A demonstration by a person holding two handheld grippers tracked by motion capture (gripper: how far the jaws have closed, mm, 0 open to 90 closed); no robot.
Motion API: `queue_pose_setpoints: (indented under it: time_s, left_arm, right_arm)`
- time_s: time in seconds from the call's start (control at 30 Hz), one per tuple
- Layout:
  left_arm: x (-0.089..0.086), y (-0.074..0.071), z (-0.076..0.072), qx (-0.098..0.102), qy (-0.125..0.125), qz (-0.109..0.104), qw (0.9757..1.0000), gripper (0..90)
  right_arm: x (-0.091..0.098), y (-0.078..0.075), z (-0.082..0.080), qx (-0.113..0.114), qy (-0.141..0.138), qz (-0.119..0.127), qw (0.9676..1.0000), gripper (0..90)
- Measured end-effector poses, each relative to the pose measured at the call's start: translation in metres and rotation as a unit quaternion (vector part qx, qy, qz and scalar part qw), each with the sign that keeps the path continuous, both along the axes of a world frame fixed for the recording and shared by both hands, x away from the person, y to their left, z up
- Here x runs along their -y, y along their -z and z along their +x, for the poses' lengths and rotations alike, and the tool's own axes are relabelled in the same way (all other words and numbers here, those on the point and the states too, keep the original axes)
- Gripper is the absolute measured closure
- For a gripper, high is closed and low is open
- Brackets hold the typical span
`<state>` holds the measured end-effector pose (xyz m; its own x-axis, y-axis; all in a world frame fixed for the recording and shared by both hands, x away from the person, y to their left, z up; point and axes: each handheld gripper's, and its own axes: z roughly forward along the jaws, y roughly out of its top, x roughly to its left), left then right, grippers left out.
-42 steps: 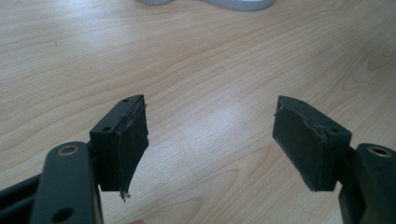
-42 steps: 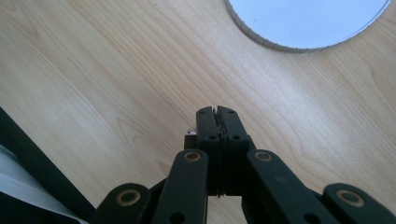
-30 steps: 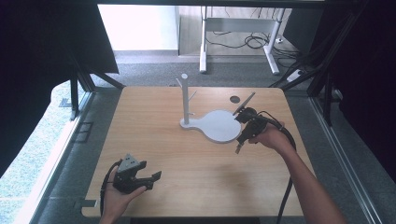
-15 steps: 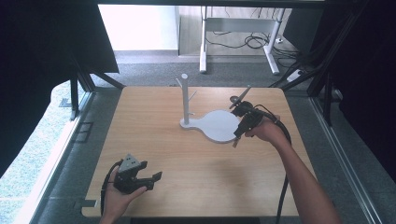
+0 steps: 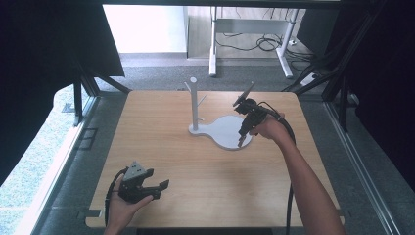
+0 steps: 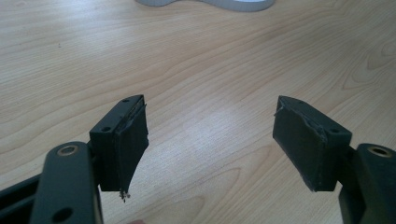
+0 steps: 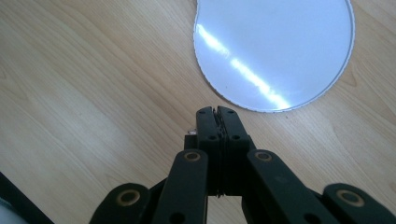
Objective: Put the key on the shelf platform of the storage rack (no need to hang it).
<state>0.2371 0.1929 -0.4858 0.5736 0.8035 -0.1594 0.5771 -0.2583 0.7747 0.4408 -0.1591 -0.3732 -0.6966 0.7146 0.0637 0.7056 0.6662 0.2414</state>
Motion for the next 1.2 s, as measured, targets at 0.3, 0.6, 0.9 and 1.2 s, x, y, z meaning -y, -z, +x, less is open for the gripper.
queue_pose_setpoints:
  time_s: [0.3, 0.6, 0.9, 1.2]
  left_arm:
    - [0.0, -0.001, 0.0, 0.0, 0.001, 0.0, 1.0, 26.7]
    - [0.0, -0.001, 0.0, 0.001, 0.003, 0.002, 1.0, 26.7]
    - [0.004, 0.0, 0.0, -0.001, 0.007, 0.004, 1.0, 26.7]
    - [0.001, 0.0, 0.0, 0.001, 0.003, 0.003, 1.0, 26.7]
  right_arm:
    - [-0.007, 0.0, 0.012, 0.002, 0.006, 0.0, 1.0, 89.7]
    - [-0.009, 0.003, 0.019, 0.003, 0.019, 0.005, 0.9998, 89.7]
    - [-0.012, 0.011, 0.031, -0.003, 0.028, 0.009, 0.9996, 89.7]
    - [-0.013, 0.023, 0.043, -0.009, 0.04, 0.002, 0.9992, 89.7]
